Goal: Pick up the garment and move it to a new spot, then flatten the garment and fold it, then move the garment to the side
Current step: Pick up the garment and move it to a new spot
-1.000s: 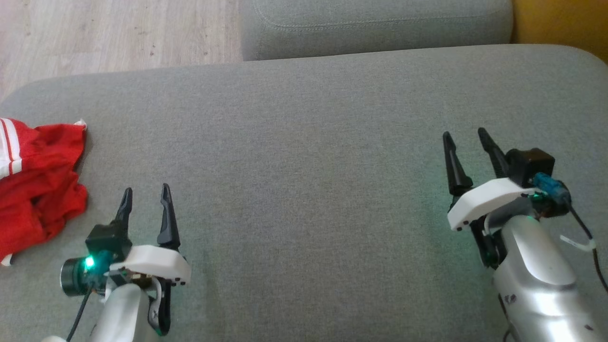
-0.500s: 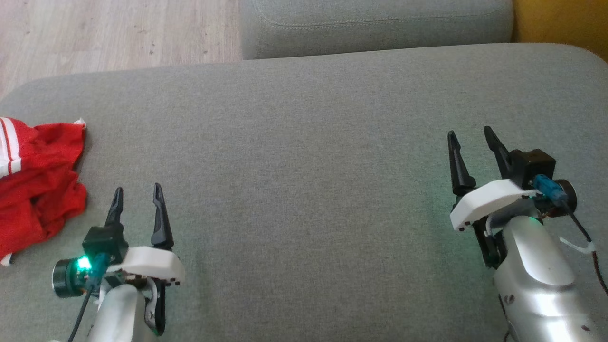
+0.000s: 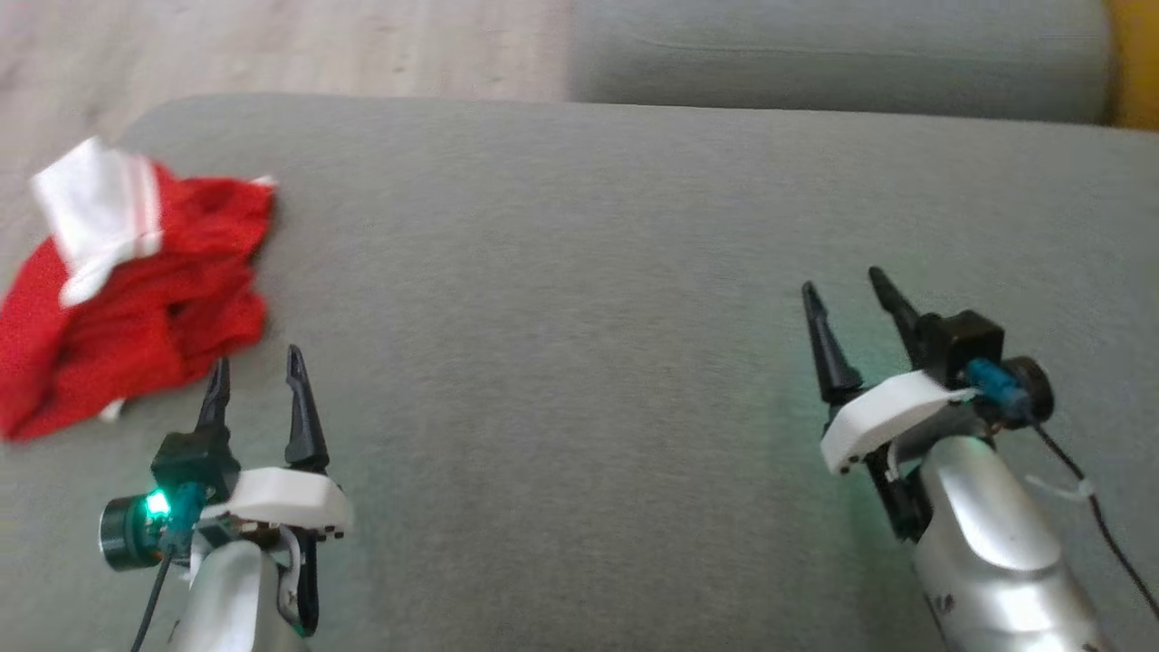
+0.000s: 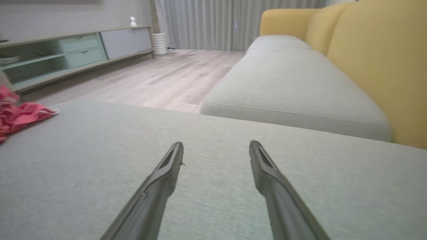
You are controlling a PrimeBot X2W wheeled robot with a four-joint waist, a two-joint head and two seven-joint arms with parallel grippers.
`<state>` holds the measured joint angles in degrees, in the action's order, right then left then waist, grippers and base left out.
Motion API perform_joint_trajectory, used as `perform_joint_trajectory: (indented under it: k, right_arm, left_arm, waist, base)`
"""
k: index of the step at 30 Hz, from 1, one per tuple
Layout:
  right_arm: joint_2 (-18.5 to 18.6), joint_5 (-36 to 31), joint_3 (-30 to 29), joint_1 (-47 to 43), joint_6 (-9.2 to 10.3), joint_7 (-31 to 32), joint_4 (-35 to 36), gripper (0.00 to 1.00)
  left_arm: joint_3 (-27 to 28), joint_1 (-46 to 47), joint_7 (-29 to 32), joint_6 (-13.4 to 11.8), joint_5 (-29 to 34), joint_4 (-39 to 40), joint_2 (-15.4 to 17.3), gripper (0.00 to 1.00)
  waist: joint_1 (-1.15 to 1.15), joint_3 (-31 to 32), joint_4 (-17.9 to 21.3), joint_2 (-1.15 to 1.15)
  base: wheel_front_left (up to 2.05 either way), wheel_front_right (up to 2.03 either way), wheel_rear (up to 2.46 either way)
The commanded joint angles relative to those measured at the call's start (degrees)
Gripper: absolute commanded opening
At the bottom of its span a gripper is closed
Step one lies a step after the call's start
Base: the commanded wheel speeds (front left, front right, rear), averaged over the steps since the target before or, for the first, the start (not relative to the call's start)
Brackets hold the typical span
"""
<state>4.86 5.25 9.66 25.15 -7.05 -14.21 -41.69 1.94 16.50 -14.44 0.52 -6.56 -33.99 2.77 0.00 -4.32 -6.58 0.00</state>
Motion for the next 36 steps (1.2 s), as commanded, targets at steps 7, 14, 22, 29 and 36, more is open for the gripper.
perform_joint_trajectory:
  k: [7,14,22,29,36]
  right_arm:
    - [-1.5,2.9,5.0,0.2,-0.44,-0.8,2.7,1.0]
    - [-1.9,4.5,7.3,0.1,-0.44,-0.8,3.0,1.0]
    - [-2.0,4.7,8.7,0.9,-0.44,-0.8,3.0,1.0]
    - [-0.9,4.2,10.9,4.0,-0.44,-0.8,4.2,1.0]
    - [1.5,4.5,12.9,6.2,-0.44,-0.8,6.3,1.0]
  left_arm:
    - [2.6,0.2,-0.6,0.1,0.4,2.5,0.7,1.0]
    - [4.1,-1.4,-0.6,0.3,0.2,2.7,0.7,1.0]
    - [5.4,0.5,-0.6,1.0,0.4,4.4,1.2,1.0]
    - [7.1,9.5,-0.6,3.4,-0.4,1.8,6.5,1.0]
    - [5.4,20.0,0.7,6.4,-2.4,-5.0,13.9,1.0]
  waist:
    - [0.0,1.0,-13.1,0.0]
    - [0.0,0.7,-18.4,0.0]
    - [0.0,-1.3,-18.3,0.0]
    - [0.0,-6.6,-14.6,0.0]
    - [0.0,-11.9,-11.1,0.0]
  base:
    - [0.0,0.0,0.0]
    - [0.0,0.0,0.0]
    - [0.0,0.0,0.0]
    - [0.0,0.0,0.0]
    - [0.0,0.0,0.0]
